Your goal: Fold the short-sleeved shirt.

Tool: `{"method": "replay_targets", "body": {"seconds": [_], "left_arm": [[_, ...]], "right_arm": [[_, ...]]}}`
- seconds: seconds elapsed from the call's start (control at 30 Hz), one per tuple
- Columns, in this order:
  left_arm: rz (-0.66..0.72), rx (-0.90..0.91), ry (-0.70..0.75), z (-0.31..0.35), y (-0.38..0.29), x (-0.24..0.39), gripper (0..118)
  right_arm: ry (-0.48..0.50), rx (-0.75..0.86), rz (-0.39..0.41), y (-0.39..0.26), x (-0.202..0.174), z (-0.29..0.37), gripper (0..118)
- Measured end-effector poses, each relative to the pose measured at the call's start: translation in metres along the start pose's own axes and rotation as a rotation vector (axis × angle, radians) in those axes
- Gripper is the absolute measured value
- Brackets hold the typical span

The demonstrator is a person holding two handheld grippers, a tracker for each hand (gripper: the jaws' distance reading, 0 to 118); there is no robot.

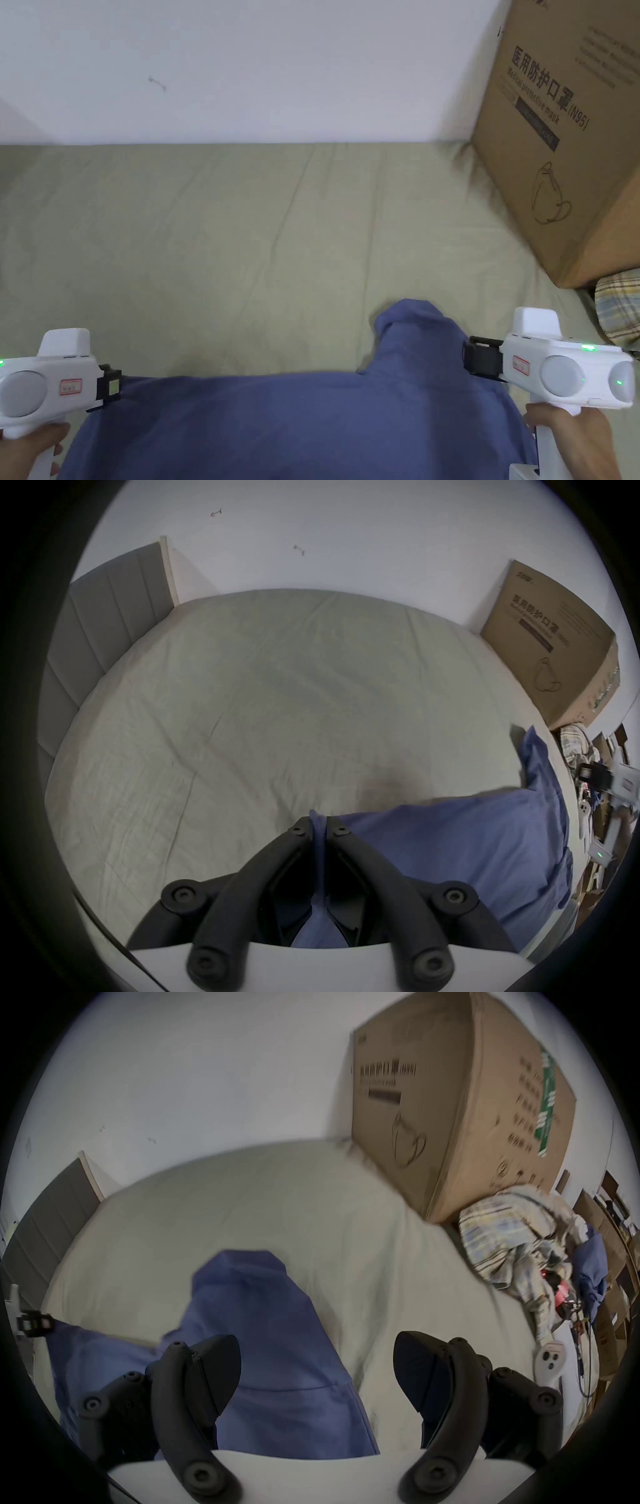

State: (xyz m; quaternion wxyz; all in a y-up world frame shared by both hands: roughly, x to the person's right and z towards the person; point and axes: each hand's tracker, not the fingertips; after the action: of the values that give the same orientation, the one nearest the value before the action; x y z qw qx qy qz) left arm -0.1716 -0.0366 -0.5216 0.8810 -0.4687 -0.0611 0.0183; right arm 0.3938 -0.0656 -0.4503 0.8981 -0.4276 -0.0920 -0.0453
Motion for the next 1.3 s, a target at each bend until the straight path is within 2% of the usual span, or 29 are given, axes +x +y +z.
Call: {"method": "replay_targets", "body": {"seconds": [0.1,0.17,0.23,0.3,0.37,0.4,0.43,0.47,0.57,0.67,0.9,0.97,1.13,1.3], "left_arm": [[-0.016,0.015,-0.006,0.012,0.001,-0.003,3],[-0.012,0.014,-0.011,0.017,-0.001,-0.003,3],[-0.011,0.007,-0.01,0.017,-0.001,-0.007,3],[-0.012,0.002,-0.002,0.016,-0.004,-0.006,3],[0.002,-0.001,-0.006,0.017,-0.006,-0.01,3],[0.007,-0.001,-0.008,0.02,-0.01,-0.004,3],[0.009,-0.001,-0.007,0.021,-0.012,-0.004,3],[0.011,-0.001,-0.005,0.022,-0.014,-0.005,3],[0.021,0.005,0.002,0.023,-0.015,-0.011,3],[0.031,0.013,0.009,0.031,-0.022,-0.013,3],[0.058,0.042,0.029,0.075,-0.047,-0.022,3],[0.059,0.054,0.029,0.105,-0.062,-0.015,3],[0.065,0.062,0.014,0.133,-0.097,-0.02,3],[0.052,0.026,0.024,0.135,-0.142,-0.029,4]], "right_arm": [[0.003,-0.108,0.062,0.001,0.003,-0.044,94],[0.013,-0.146,0.064,0.001,0.001,-0.062,92],[0.015,-0.167,0.061,-0.004,-0.011,-0.064,85],[0.011,-0.181,0.075,-0.007,-0.016,-0.067,72],[0.024,-0.156,0.078,-0.009,-0.021,-0.061,54],[0.026,-0.156,0.079,-0.009,-0.022,-0.058,38],[0.038,-0.154,0.087,-0.008,-0.023,-0.054,2],[0.067,-0.151,0.1,-0.009,-0.019,-0.052,1],[0.05,-0.095,0.107,-0.011,-0.018,-0.026,1],[0.084,-0.039,0.105,-0.012,-0.013,0.009,1],[0.192,0.099,0.078,-0.04,0.001,0.132,1],[0.221,0.124,0.063,-0.053,0.007,0.16,1],[0.232,0.114,0.056,-0.096,0.013,0.211,1],[0.237,0.083,0.031,-0.155,0.016,0.228,1]]}}
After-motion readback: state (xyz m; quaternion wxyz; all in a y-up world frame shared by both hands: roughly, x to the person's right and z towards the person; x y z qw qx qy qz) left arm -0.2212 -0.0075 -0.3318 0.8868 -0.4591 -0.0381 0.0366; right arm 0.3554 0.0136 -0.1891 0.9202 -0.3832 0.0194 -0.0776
